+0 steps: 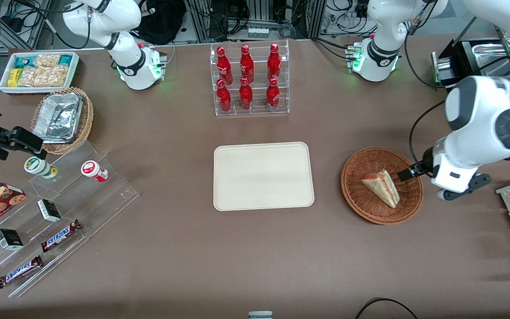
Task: Place sandwich from basket to tray
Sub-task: 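Move the left gripper down over the sandwich in the wicker basket, then close the left gripper on the wrapped sandwich and lift it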
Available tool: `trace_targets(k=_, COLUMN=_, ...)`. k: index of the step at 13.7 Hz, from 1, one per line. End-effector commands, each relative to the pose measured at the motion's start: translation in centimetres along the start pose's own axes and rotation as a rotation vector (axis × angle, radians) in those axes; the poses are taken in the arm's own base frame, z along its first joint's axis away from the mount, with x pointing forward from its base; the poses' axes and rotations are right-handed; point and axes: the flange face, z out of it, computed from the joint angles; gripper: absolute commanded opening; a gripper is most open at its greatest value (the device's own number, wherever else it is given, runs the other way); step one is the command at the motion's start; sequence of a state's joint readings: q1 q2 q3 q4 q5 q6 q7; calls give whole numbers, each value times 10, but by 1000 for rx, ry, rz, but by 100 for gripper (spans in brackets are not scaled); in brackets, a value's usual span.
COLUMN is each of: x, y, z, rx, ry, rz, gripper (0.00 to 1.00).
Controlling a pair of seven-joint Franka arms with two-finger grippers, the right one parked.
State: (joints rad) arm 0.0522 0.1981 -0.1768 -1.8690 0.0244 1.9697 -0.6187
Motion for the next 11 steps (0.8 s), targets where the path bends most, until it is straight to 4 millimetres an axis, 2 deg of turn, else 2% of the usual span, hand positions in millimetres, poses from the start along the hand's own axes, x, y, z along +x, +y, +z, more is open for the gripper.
trace_targets(k=1, x=-20, y=2, z=34, rx=-35, ry=53, rz=-136, gripper=100)
trace_targets(k=6, x=-32, y=5, z=101, rx=-80, ry=72, rz=-247, gripper=100)
trace_targets(k=11, x=-31, y=7, z=139, rx=-77, ry=38, rz=-300, gripper=100)
